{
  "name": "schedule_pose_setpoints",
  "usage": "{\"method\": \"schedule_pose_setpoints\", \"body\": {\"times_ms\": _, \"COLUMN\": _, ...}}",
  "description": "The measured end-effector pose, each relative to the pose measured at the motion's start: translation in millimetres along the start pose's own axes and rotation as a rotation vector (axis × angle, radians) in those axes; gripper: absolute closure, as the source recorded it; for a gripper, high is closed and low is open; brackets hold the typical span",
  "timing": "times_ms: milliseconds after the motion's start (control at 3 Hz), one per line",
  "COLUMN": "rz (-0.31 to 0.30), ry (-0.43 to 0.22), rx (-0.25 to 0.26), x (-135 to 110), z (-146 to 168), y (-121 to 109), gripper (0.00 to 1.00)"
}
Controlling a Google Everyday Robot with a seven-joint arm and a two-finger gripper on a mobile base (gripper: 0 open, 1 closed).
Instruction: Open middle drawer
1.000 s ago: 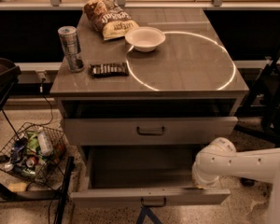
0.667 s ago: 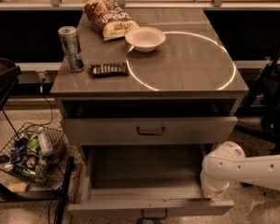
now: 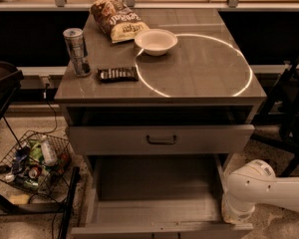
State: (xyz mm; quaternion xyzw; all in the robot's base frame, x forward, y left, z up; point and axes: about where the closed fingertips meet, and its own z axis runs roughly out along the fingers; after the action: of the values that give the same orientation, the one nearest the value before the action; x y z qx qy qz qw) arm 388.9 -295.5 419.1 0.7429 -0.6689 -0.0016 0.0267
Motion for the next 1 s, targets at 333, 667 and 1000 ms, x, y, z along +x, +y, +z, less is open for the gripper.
{"method": "schedule_pose_setpoints", "body": {"times_ms": 333, "rz": 0.0, "ry": 0.0, "rx": 0.0, "x": 0.0, "z": 0.0, "y": 0.0, "gripper": 1.0}}
{"method": "schedule_pose_setpoints", "body": {"times_ms": 667, "rz": 0.0, "ry": 0.0, "rx": 0.0, "x": 0.0, "z": 0.0, "y": 0.0, "gripper": 0.82}}
{"method": "schedule_pose_setpoints", "body": {"times_ms": 1000, "rz": 0.0, "ry": 0.0, "rx": 0.0, "x": 0.0, "z": -0.3, "y": 0.1, "gripper": 0.59}}
